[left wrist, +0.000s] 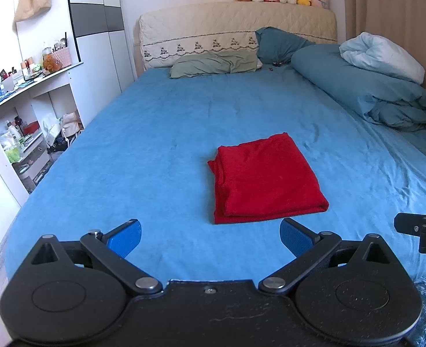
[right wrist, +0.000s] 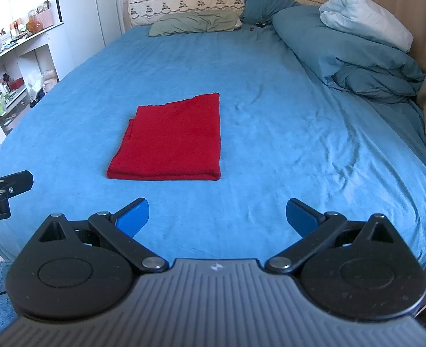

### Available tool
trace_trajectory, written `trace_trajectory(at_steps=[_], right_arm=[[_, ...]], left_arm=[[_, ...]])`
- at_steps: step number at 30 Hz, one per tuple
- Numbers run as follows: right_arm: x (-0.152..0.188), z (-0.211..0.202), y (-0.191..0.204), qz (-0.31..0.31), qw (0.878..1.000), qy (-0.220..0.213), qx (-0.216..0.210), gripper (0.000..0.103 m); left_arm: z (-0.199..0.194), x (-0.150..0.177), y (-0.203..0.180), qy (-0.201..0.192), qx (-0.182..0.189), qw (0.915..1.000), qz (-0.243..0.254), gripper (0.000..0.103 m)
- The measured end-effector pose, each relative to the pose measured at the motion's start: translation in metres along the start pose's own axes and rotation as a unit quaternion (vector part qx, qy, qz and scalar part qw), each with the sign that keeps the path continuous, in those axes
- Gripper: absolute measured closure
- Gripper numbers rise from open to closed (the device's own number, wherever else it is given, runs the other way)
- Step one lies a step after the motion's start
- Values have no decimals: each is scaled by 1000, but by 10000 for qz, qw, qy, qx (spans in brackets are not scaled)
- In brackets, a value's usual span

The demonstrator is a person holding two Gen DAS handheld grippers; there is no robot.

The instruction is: Fold small clothes

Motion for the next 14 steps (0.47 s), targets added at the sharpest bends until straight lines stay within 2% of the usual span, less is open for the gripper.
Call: trace_trajectory(at_steps=[14], right_arm=[[0,0,0,2,10000,4,1,0]], left_arm=[[0,3,6,-63,-21,10000,-74,0]])
Point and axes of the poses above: each gripper's, at about its wrist camera, not at the fingertips, and z roughly the way its jaws point, y to its left, x to its underside, the point moved 10 cm from there along z, roughly the way its jaws point, and after that the axes turned 7 degrees about -y, right-handed, at the moved point
